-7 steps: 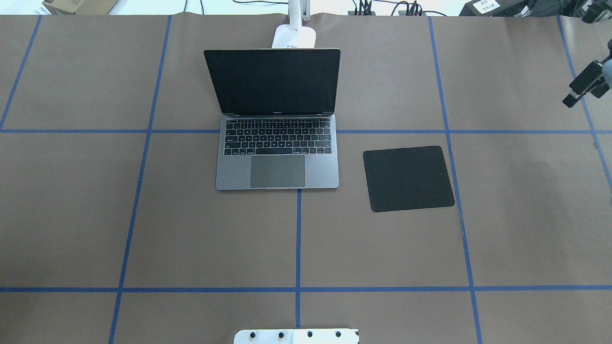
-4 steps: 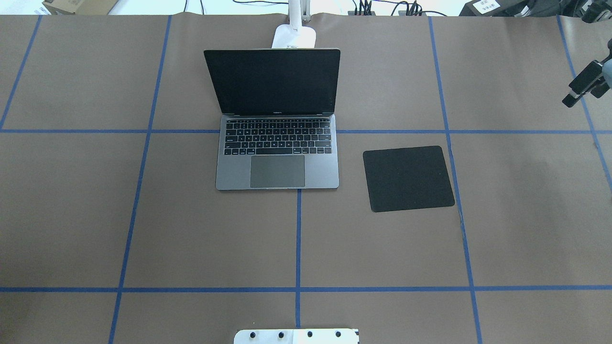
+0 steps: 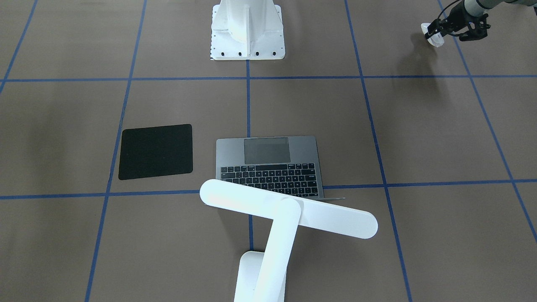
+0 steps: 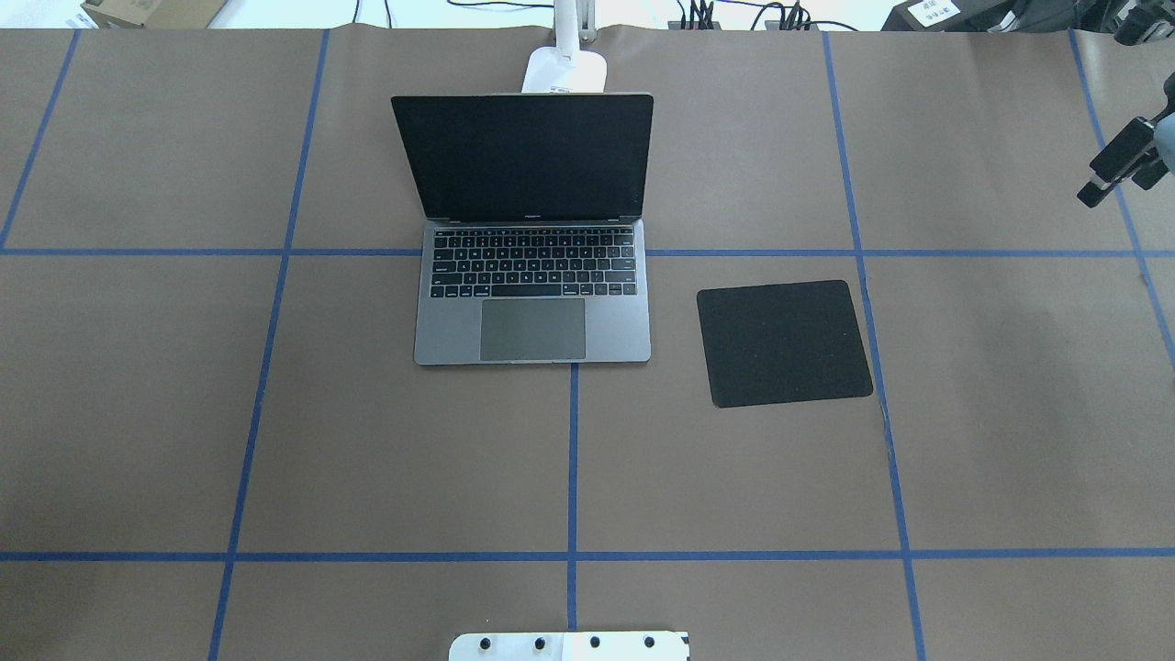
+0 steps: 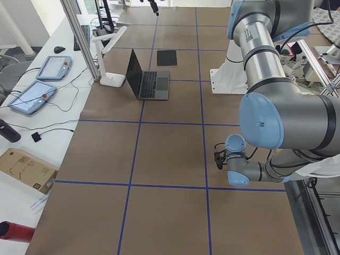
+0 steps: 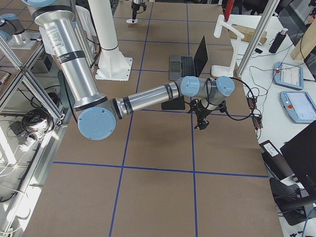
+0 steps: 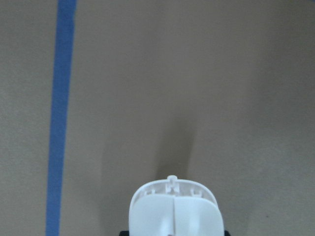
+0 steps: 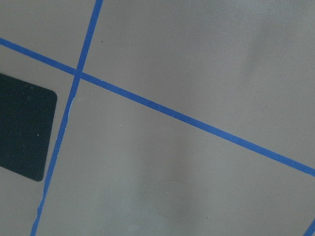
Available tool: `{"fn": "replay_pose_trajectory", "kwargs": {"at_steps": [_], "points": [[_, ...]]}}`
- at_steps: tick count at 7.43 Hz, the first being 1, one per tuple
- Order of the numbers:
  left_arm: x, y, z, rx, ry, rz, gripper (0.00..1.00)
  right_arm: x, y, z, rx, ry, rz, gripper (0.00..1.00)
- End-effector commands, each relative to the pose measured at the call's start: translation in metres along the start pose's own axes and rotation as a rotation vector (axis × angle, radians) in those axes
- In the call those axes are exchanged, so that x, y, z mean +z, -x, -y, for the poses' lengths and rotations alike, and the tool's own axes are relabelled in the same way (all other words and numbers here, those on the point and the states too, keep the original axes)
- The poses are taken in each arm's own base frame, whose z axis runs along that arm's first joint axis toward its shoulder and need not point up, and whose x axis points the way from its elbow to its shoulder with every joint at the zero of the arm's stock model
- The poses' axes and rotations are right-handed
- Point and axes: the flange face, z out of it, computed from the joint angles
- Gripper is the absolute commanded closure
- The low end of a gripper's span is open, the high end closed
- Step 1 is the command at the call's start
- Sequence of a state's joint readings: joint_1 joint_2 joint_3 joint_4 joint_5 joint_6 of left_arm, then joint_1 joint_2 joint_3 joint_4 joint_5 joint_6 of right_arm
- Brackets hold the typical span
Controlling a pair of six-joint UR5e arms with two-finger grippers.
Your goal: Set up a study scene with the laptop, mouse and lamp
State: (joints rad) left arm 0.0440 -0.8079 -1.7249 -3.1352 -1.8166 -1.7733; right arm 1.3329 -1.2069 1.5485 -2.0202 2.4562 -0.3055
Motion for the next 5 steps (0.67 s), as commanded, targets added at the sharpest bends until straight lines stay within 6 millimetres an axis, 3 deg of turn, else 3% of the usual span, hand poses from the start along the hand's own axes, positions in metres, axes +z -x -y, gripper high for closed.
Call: {"fn": "replay_pose_trajectory", "kwargs": {"at_steps": [1,2,3,5], "points": [[-0.014,-0.05,-0.011,0.012,0.025,-0.1,0.51,0.002,0.002,0.001,0.0,0.003,0.002,0.01],[-0.018,-0.071,-0.013,0.001,0.023,-0.101,0.51,0.004,0.003,0.002,-0.002,0.008,0.001,0.01],[-0.01,-0.104,-0.008,-0.003,-0.006,-0.116,0.51,0.008,0.004,0.003,-0.003,0.014,0.004,0.01],[-0.003,-0.167,0.022,0.018,-0.08,-0.219,0.51,0.012,0.002,0.003,0.004,0.022,0.006,0.01]]}}
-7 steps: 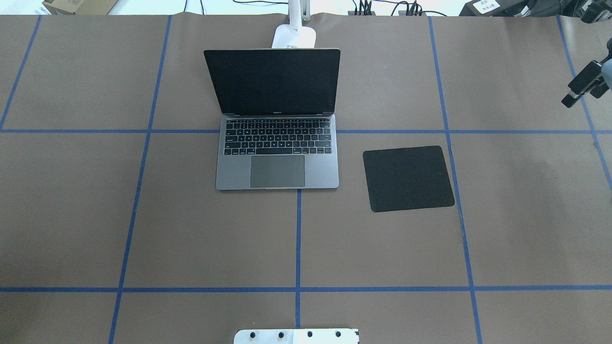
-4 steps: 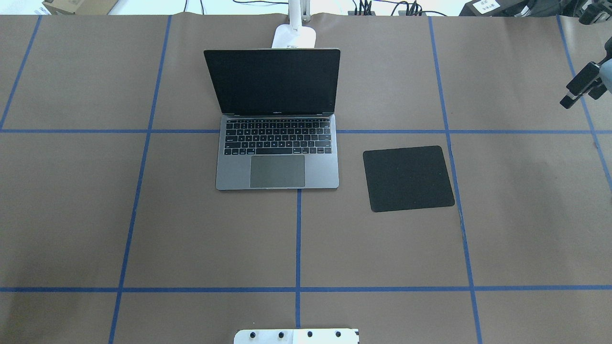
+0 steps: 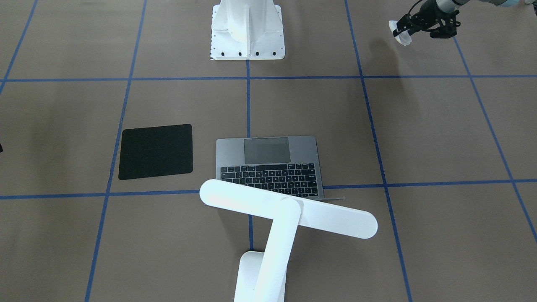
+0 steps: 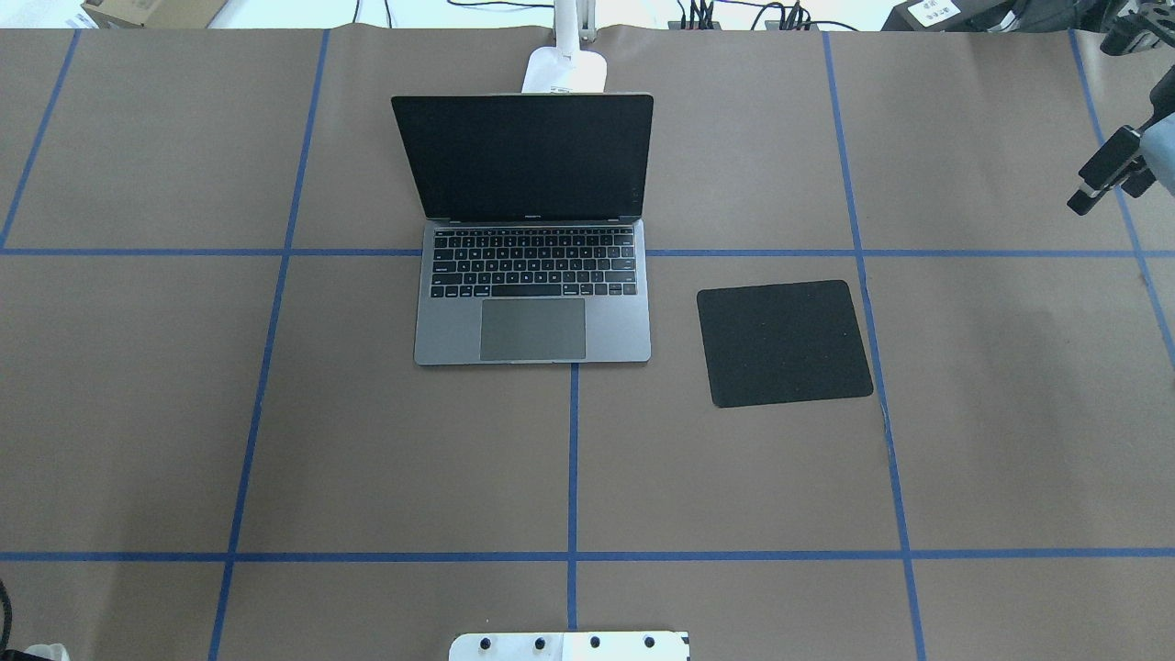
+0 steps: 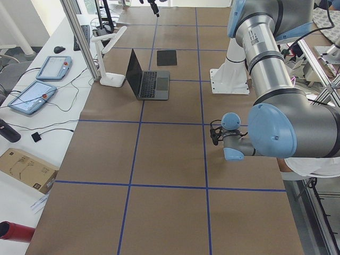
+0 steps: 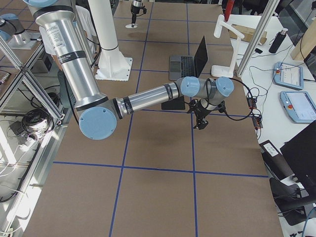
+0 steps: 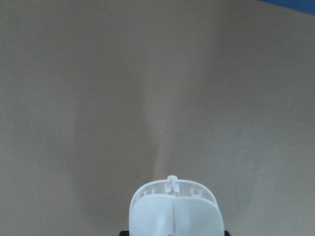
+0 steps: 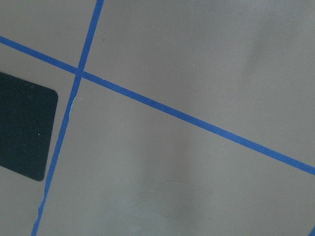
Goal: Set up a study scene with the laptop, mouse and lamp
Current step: 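Carry the white mouse with the left gripper over the laptop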
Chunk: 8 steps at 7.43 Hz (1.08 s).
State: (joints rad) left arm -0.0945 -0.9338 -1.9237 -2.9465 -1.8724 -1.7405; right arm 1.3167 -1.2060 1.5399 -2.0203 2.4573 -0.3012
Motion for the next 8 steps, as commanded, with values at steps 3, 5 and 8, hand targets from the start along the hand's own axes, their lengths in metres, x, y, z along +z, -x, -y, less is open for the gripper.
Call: {"fn": "replay_pose_trajectory", "kwargs": {"at_steps": [3,5,8], "points": [[-0.02,-0.124,0.09,-0.005,-0.085,-0.141,0.51,0.004,-0.003,-0.001,0.007,0.007,0.004,0.01],[-0.013,-0.202,0.126,-0.006,-0.133,-0.126,0.51,0.005,-0.001,0.0,0.004,0.009,0.004,0.01],[-0.019,-0.321,0.155,0.069,-0.18,-0.096,0.51,0.003,0.001,0.002,0.001,0.006,0.003,0.01]]}}
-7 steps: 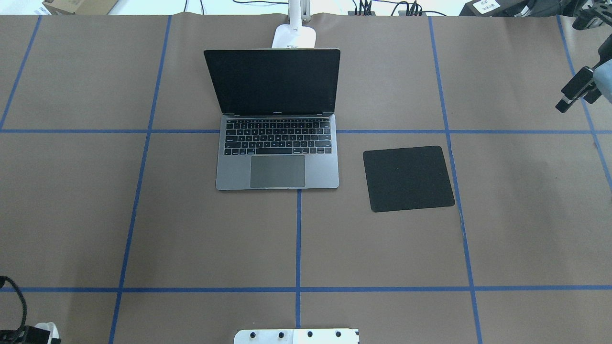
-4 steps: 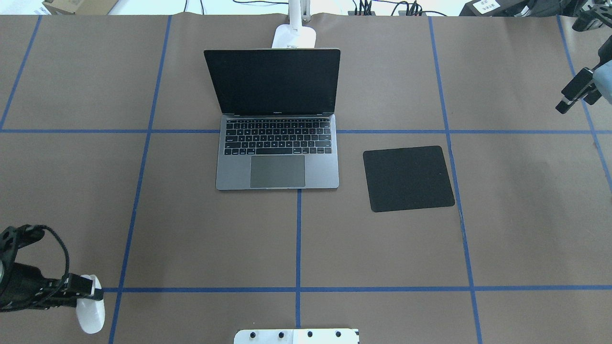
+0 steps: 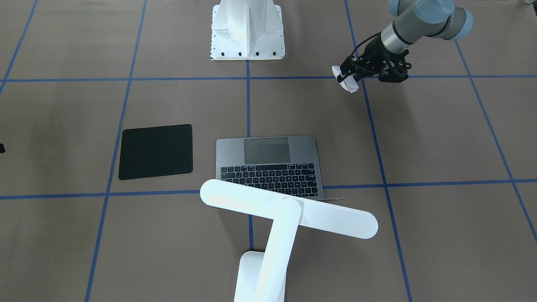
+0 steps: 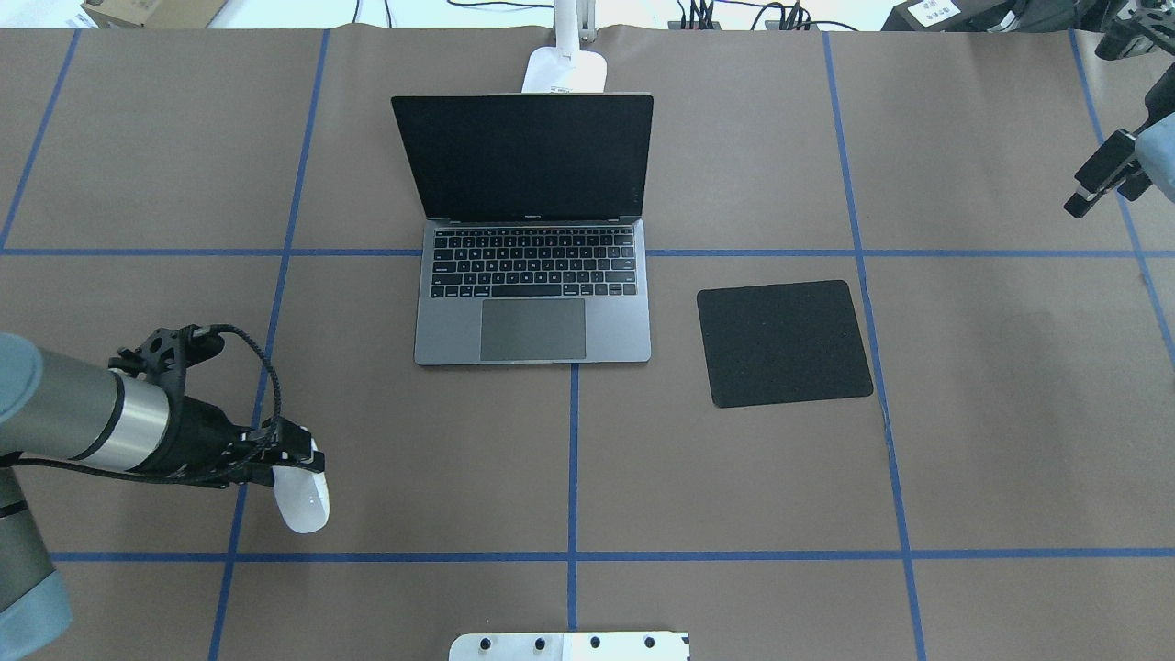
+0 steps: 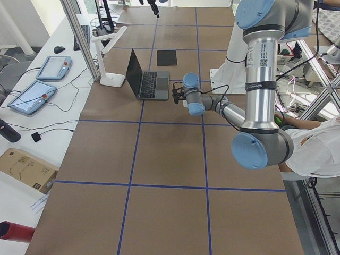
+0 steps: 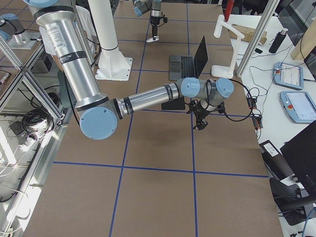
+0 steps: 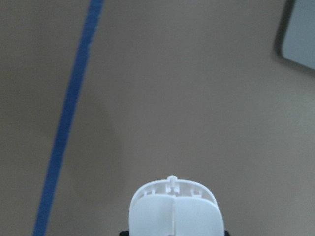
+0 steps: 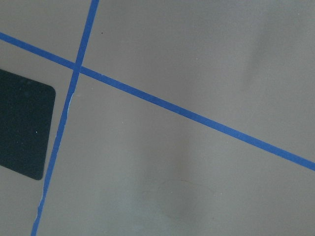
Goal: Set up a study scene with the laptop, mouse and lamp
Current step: 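Carry the white mouse with the left gripper over the laptop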
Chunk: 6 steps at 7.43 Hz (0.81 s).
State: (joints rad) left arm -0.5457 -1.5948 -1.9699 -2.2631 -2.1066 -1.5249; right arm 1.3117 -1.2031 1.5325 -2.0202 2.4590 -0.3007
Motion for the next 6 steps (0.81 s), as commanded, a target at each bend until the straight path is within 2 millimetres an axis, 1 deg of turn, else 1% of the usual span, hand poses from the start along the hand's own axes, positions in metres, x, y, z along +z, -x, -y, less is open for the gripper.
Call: {"fn": "replay_pose_trajectory", "kwargs": {"at_steps": [1,2,3,4,5,6], "points": [[0.01,-0.114,0.024,0.059,-0.037,0.071,0.51,0.0,0.0,0.0,0.001,0.001,0.0,0.01],[0.022,-0.177,0.034,0.102,-0.034,0.154,0.51,0.001,0.002,0.004,-0.003,0.003,0.0,0.01],[0.035,-0.217,0.045,0.131,-0.042,0.18,0.51,0.002,0.001,0.004,-0.001,0.005,0.001,0.01],[0.057,-0.263,0.061,0.137,-0.074,0.188,0.51,0.002,0.001,0.004,-0.014,-0.005,-0.002,0.01],[0.082,-0.324,0.077,0.13,-0.073,0.201,0.51,0.005,-0.002,0.003,-0.02,-0.009,-0.004,0.01],[0.103,-0.378,0.088,0.122,-0.073,0.224,0.51,0.006,-0.004,0.004,-0.018,-0.008,-0.003,0.01]]}}
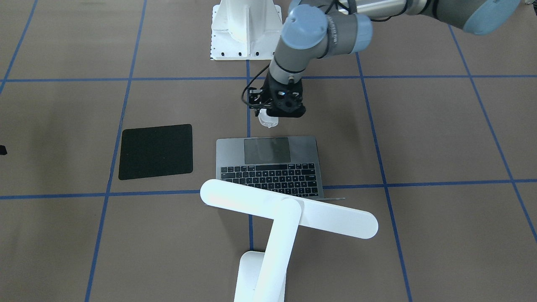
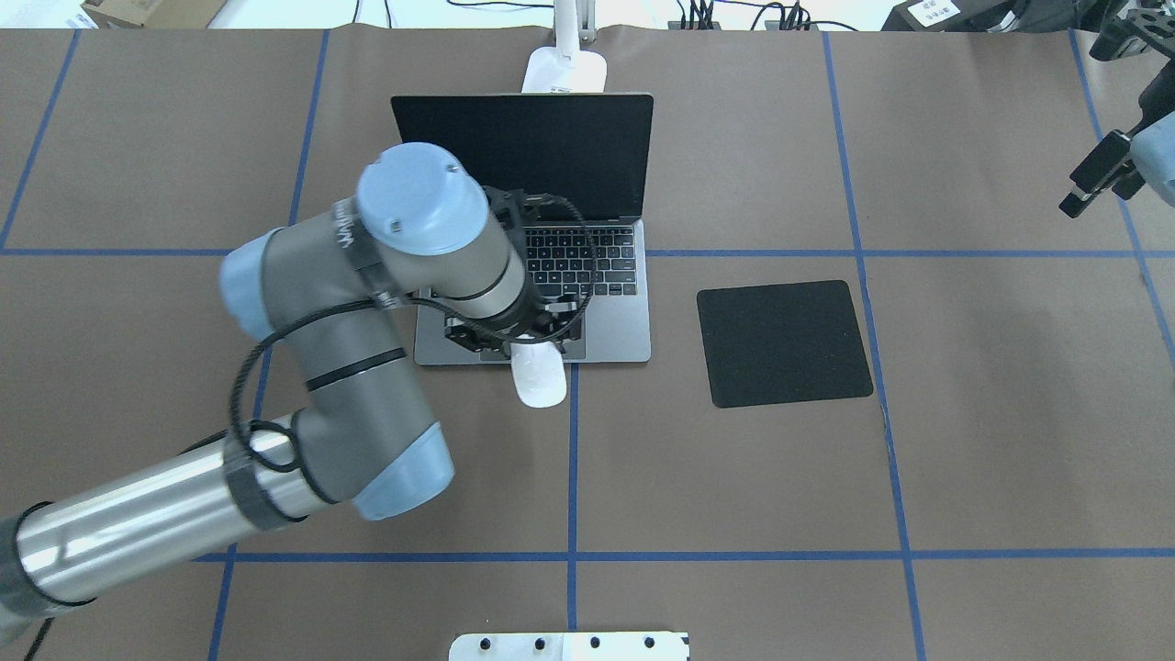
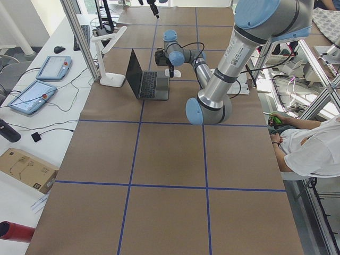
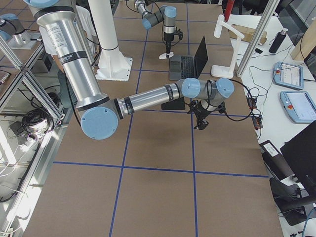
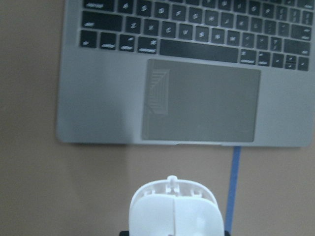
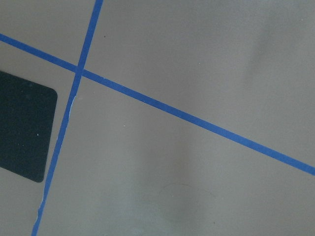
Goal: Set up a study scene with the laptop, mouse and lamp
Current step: 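Carry the white mouse with the left gripper over the laptop, then lower the white mouse onto the black mouse pad with the left gripper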
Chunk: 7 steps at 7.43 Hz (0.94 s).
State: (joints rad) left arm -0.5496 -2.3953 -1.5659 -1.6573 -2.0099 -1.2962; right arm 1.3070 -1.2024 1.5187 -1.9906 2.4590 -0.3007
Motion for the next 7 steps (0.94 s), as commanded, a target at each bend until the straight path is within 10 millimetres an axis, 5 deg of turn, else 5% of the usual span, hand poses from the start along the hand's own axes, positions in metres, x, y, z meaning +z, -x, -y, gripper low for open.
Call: {"fn": "replay_pose_trajectory", "kwargs": {"at_steps": [1,4,7], "points": [[0.027,-0.113,0.026,-0.005,-0.01,0.054,0.51,0.002,-0.003,0.0,-0.001,0.0,0.0,0.01],[0.073,-0.213,0.022,-0.009,-0.124,0.084,0.52,0.011,-0.009,0.006,-0.002,0.006,0.003,0.01],[0.093,-0.245,0.002,-0.034,-0.137,0.069,0.52,0.02,-0.02,0.006,-0.015,-0.009,0.006,0.01]]}}
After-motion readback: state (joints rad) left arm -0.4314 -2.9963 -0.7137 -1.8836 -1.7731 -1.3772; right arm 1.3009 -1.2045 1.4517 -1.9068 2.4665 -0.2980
